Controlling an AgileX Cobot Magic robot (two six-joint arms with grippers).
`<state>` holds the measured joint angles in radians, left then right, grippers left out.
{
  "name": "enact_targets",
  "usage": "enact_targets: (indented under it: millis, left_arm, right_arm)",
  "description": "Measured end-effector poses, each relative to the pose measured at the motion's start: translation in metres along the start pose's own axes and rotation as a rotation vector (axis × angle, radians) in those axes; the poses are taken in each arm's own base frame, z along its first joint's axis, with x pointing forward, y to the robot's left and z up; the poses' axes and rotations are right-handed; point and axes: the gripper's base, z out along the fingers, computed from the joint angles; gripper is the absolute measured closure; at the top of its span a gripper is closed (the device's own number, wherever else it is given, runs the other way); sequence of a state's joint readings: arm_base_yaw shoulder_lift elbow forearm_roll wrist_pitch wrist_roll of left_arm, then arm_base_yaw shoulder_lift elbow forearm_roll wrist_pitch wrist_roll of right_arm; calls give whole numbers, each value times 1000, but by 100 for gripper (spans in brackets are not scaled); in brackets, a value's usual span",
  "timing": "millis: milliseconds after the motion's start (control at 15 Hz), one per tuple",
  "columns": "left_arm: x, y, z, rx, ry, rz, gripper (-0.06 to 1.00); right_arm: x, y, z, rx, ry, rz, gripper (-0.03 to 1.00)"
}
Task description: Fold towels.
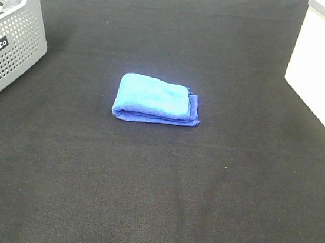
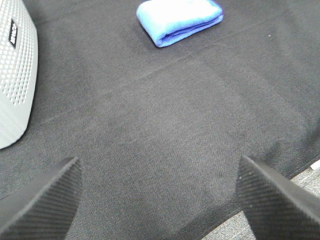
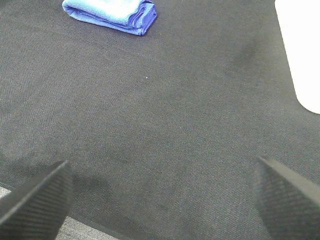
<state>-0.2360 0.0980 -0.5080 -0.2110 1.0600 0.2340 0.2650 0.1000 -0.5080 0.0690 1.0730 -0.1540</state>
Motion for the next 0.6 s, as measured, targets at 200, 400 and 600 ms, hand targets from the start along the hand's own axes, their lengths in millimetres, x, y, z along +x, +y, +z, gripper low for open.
enact_targets:
  millis: [200,400,600]
  left_arm:
    - [0,0,0,1,-2,0,14]
    - [0,0,0,2,-4,0,14]
    - [0,0,0,-1,-4,-2,14]
  right_arm:
    - [0,0,0,0,0,0,6]
    - [0,0,0,0,0,0,6]
    - [0,0,0,0,0,0,6]
